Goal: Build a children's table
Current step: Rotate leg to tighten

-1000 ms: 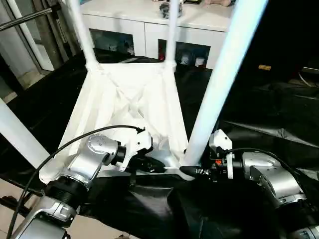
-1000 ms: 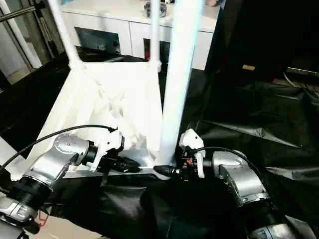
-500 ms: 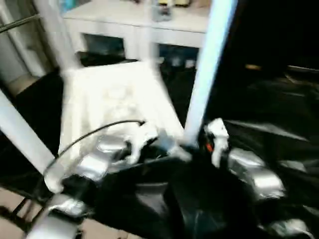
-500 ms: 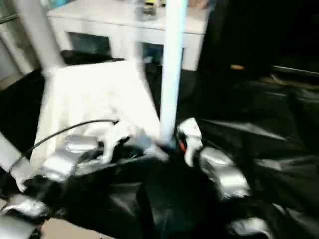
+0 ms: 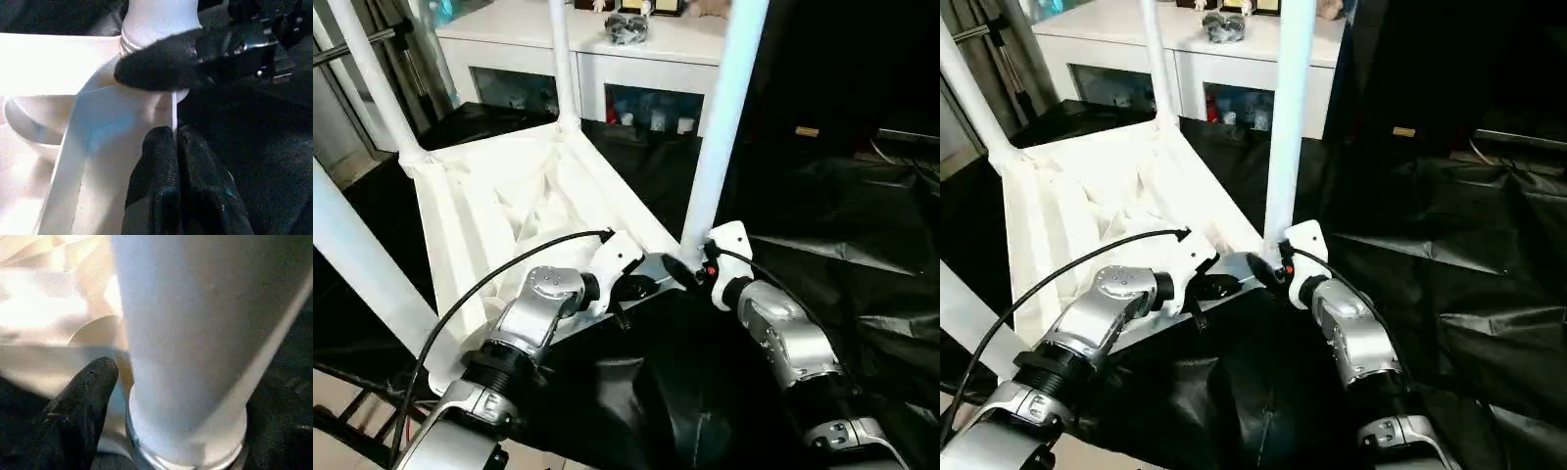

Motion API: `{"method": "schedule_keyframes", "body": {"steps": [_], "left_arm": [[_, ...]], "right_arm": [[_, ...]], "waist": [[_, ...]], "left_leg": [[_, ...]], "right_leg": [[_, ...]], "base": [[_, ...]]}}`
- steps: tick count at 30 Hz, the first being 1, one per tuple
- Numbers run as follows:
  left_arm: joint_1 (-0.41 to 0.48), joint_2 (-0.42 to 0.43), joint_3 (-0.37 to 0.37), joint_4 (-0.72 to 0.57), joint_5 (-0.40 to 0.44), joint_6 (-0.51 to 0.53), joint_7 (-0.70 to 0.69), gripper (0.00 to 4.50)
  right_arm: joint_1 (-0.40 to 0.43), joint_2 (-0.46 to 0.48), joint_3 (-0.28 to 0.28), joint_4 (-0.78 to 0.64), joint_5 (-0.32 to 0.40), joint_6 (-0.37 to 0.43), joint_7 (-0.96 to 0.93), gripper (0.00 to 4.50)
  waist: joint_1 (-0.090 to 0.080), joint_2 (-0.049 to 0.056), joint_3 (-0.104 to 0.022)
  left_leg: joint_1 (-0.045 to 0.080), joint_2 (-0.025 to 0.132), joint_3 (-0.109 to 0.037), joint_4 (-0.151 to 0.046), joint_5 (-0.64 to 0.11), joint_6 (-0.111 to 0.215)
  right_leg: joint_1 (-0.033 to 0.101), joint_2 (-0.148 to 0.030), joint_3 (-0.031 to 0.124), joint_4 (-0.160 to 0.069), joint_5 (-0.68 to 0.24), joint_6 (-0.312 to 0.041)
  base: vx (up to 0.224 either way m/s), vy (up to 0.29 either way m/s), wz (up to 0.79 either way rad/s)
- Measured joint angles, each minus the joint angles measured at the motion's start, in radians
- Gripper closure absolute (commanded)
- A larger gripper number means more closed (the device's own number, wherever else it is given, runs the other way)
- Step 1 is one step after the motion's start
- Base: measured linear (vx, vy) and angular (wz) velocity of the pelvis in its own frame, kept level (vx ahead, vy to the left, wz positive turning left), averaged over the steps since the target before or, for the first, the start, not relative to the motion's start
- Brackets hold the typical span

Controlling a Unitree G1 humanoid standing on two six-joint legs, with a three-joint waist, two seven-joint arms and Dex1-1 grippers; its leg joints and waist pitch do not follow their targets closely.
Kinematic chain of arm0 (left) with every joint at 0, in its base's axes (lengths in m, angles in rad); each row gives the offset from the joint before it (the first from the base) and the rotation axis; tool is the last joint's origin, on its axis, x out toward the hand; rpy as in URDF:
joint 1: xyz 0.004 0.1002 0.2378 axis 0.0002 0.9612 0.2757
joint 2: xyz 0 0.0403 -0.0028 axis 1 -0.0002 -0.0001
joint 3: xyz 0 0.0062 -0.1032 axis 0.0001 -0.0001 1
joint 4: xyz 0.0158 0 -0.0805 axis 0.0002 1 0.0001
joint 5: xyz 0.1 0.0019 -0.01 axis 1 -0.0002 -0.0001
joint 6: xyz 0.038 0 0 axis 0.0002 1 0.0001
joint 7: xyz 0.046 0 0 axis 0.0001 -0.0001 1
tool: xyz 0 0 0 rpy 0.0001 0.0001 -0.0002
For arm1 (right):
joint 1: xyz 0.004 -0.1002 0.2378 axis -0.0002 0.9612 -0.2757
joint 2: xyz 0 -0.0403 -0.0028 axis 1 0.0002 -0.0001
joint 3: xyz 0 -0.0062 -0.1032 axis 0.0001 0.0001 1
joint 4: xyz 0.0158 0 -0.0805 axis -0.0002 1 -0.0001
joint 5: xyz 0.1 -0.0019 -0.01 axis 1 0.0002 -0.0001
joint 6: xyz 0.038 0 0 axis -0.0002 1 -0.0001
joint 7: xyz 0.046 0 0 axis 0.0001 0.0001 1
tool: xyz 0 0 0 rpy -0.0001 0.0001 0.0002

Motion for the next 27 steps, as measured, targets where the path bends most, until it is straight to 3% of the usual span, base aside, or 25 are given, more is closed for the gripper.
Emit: {"method": "schedule_keyframes", "body": {"steps": [7,10,14,15,27], "left_arm": [[0.026,0.081,-0.013,-0.043,-0.033,-0.038,-0.158,4.5],[0.041,0.125,-0.025,-0.065,-0.052,-0.057,-0.252,4.5],[0.044,0.162,-0.046,-0.077,-0.064,-0.067,-0.329,4.5],[0.045,0.166,-0.051,-0.079,-0.066,-0.069,-0.343,4.5],[0.053,0.201,-0.062,-0.09,-0.073,-0.095,-0.416,4.5]], "right_arm": [[0.041,-0.125,0.036,-0.072,0.048,-0.009,0.292,0.68],[0.071,-0.201,0.072,-0.126,0.076,-0.012,0.43,0.68],[0.081,-0.223,0.08,-0.141,0.112,0.001,0.528,0.68],[0.083,-0.229,0.082,-0.148,0.113,0.004,0.549,0.93],[0.112,-0.243,0.097,-0.194,0.141,0.04,0.598,1.8]], "waist": [[0.006,0.0,0.0],[0.016,0.001,0.001],[0.025,0.001,0.001],[0.029,0.001,0.001],[0.036,0.001,0.001]], "left_leg": [[-0.003,0.0,0.0,-0.003,-0.001,0.002],[-0.002,0.0,0.0,-0.003,0.0,0.006],[-0.001,0.0,0.0,-0.002,-0.001,0.005],[-0.001,0.0,0.0,-0.002,-0.002,0.003],[-0.002,0.001,0.0,-0.002,-0.002,0.003]], "right_leg": [[-0.002,0.0,-0.001,-0.001,-0.005,0.0],[-0.003,0.0,-0.001,-0.001,-0.007,-0.001],[-0.003,0.0,-0.001,0.0,-0.007,-0.001],[-0.003,0.0,-0.001,0.0,-0.007,-0.001],[-0.003,0.0,-0.001,0.0,-0.007,-0.001]], "base": [[0.0,0.0,0.0],[0.0,0.0,0.0],[0.0,0.0,0.0],[0.0,0.0,0.0],[0.0,0.0,0.0]]}}
